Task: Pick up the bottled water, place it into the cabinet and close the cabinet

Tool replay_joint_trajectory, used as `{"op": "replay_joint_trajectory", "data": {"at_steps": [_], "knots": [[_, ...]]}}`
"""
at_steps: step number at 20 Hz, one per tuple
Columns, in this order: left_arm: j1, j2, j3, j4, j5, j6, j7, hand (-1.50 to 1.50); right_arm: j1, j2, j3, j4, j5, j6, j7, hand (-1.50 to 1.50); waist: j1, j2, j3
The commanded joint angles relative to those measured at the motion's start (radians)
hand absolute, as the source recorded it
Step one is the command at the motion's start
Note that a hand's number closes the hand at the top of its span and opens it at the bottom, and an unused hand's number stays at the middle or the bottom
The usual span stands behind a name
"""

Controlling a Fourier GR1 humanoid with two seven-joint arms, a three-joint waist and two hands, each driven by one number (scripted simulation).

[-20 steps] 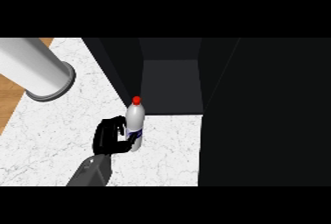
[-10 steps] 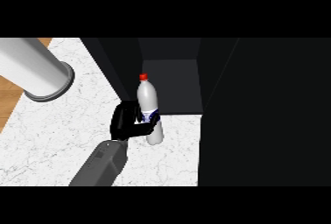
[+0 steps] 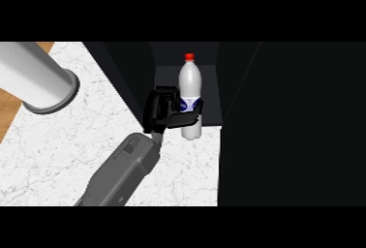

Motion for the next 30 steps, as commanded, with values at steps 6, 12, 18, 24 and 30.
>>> {"op": "replay_joint_trajectory", "data": {"at_steps": [6,12,18,24,30], "knots": [[-0.233,-0.001,0.023,0.228,0.060,0.109,0.061,1.50,0.019,-0.025,-0.081,-0.098,-0.136,0.029,0.042,-1.50,-0.023,0.011,-0.001],[-0.374,-0.001,0.005,0.436,-0.009,0.148,0.053,1.50,-0.028,-0.004,-0.065,-0.023,-0.096,0.050,-0.014,-1.50,-0.039,0.018,0.000],[-0.395,-0.001,0.058,0.606,-0.018,0.203,0.003,1.50,-0.062,-0.025,-0.139,0.023,-0.141,0.078,-0.022,-1.50,-0.046,0.025,0.000],[-0.448,0.038,0.156,0.666,0.037,0.166,-0.044,1.50,-0.072,-0.009,-0.114,-0.010,-0.127,0.065,0.021,-1.50,-0.049,0.034,-0.002],[-0.514,0.060,0.115,0.749,-0.030,0.255,-0.064,-1.50,-0.057,-0.007,-0.127,-0.011,-0.137,0.079,0.013,-1.50,-0.068,0.037,-0.001]]}}
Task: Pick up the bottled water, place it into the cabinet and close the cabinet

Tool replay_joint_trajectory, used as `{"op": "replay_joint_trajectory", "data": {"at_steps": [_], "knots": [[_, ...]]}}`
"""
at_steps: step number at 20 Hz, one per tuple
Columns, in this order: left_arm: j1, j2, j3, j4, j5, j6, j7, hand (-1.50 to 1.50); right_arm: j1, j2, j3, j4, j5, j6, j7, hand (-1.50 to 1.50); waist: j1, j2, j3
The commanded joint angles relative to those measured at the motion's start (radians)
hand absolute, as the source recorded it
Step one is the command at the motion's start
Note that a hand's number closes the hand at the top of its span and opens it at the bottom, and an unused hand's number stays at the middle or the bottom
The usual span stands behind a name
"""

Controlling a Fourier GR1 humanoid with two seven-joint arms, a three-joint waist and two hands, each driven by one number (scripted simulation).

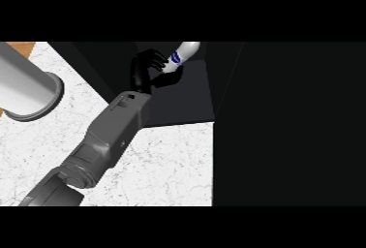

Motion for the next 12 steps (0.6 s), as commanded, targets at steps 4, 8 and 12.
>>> {"op": "replay_joint_trajectory", "data": {"at_steps": [4,8,12], "knots": [[-0.055,0.024,-0.015,0.082,-0.045,0.060,-0.036,-1.50,0.005,-0.004,-0.001,-0.015,-0.076,0.031,0.000,-1.50,-0.023,0.006,0.001],[-0.072,-0.021,0.001,0.090,-0.036,0.082,-0.040,-1.50,-0.001,0.000,0.007,-0.033,-0.076,0.025,0.021,-1.50,-0.016,0.010,0.000],[-0.080,0.011,0.001,0.069,-0.041,-0.061,-0.056,-1.50,0.033,-0.003,0.025,-0.039,-0.074,0.045,0.018,-1.50,-0.012,0.003,-0.001]]}}
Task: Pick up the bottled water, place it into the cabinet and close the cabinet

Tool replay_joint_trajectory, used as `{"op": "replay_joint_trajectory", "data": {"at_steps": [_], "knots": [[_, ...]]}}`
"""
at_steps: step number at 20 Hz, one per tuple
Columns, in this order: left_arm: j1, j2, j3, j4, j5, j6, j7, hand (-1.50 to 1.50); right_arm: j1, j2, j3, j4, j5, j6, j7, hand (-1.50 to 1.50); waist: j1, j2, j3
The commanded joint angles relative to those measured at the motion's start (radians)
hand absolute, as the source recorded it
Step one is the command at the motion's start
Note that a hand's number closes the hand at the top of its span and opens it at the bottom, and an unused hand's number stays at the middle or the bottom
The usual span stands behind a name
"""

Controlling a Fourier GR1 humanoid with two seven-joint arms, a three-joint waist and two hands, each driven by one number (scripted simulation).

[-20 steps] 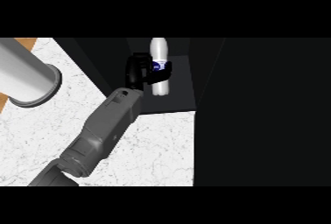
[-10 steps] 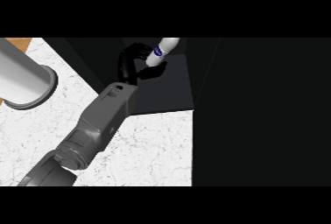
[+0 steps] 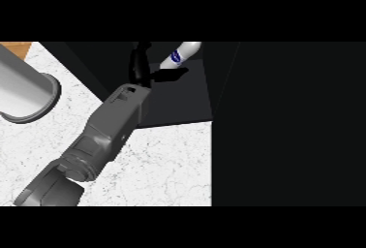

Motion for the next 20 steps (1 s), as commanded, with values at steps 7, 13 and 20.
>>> {"op": "replay_joint_trajectory", "data": {"at_steps": [7,13,20], "knots": [[-0.006,-0.015,0.091,-0.112,0.068,-0.218,-0.165,-1.50,0.033,0.002,0.031,-0.070,-0.040,0.012,0.037,-1.50,0.033,-0.015,-0.001],[-0.010,-0.051,0.111,-0.107,0.071,-0.268,-0.154,-1.50,0.048,0.010,0.042,-0.111,-0.062,-0.012,0.092,-1.50,0.058,-0.026,0.001],[0.073,-0.052,0.084,-0.217,0.070,-0.289,-0.144,-1.50,0.111,0.007,0.040,-0.169,-0.067,-0.009,0.087,-1.50,0.085,-0.043,0.001]]}}
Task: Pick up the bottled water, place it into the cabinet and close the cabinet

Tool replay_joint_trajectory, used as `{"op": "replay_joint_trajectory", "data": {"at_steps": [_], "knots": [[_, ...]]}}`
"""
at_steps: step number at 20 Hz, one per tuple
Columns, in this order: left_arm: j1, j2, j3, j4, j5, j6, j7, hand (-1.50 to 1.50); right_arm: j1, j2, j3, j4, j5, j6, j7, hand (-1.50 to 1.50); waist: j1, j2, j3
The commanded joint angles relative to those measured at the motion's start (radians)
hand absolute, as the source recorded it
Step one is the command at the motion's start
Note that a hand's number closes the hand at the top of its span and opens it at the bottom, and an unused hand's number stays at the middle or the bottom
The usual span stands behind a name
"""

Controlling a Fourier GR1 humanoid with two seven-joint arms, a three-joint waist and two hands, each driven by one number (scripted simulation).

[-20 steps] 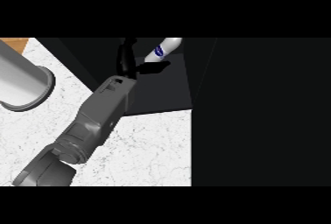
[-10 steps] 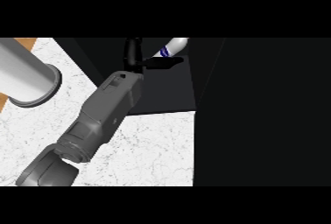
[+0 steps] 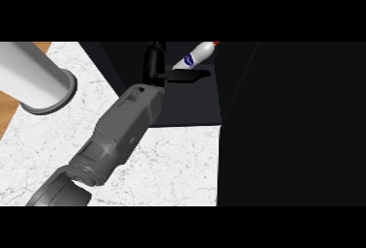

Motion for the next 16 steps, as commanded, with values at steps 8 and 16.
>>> {"op": "replay_joint_trajectory", "data": {"at_steps": [8,16], "knots": [[0.290,-0.006,-0.176,-0.339,0.078,-0.083,0.022,-1.50,0.011,-0.006,-0.008,-0.111,-0.046,-0.035,0.083,-1.50,0.028,-0.012,0.000],[0.500,0.009,-0.300,-0.718,0.107,-0.113,0.113,-1.50,0.058,0.025,0.056,-0.134,0.030,-0.058,0.056,-1.50,0.054,-0.019,0.000]]}}
